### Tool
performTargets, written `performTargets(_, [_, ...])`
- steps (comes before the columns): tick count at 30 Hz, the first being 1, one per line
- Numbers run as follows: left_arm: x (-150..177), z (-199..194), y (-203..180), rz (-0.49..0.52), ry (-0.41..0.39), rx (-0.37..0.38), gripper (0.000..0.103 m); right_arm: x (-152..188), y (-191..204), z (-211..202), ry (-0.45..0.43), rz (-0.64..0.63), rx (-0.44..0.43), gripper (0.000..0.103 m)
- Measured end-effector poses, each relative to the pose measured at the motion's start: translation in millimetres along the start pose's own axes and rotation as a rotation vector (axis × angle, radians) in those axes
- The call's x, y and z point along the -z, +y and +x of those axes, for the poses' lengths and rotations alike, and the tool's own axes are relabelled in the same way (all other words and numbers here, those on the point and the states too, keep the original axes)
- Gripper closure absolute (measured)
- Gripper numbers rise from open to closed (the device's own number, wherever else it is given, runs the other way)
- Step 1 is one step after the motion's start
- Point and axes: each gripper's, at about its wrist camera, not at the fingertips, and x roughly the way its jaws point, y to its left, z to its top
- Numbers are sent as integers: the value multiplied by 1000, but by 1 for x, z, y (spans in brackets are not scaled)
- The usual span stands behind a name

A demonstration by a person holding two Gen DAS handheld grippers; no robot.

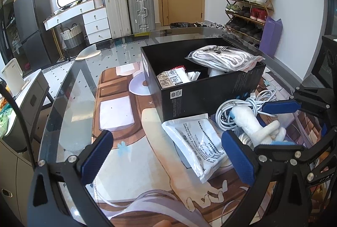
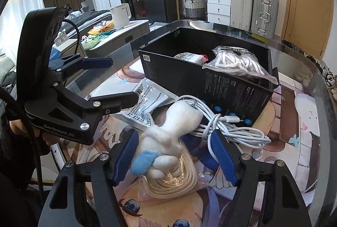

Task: Organize soft objects
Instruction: 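Grasp the white plush toy with the right tool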

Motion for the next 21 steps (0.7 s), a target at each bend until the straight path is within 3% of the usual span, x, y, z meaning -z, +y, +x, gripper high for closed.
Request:
performTargets(5, [0, 1, 0, 1, 1, 0, 0, -1, 4, -6, -17, -25, -3, 35])
performTargets(9, [1, 1, 1, 2, 1, 1, 0, 0, 7, -8, -12, -37, -34, 44])
performTargets(16, [0, 1, 0, 3, 5, -1, 0, 4, 8, 4, 23, -30, -45, 48])
performTargets(21, [0, 1, 0, 2, 7, -1, 0, 4, 7, 9, 34, -25, -59, 57])
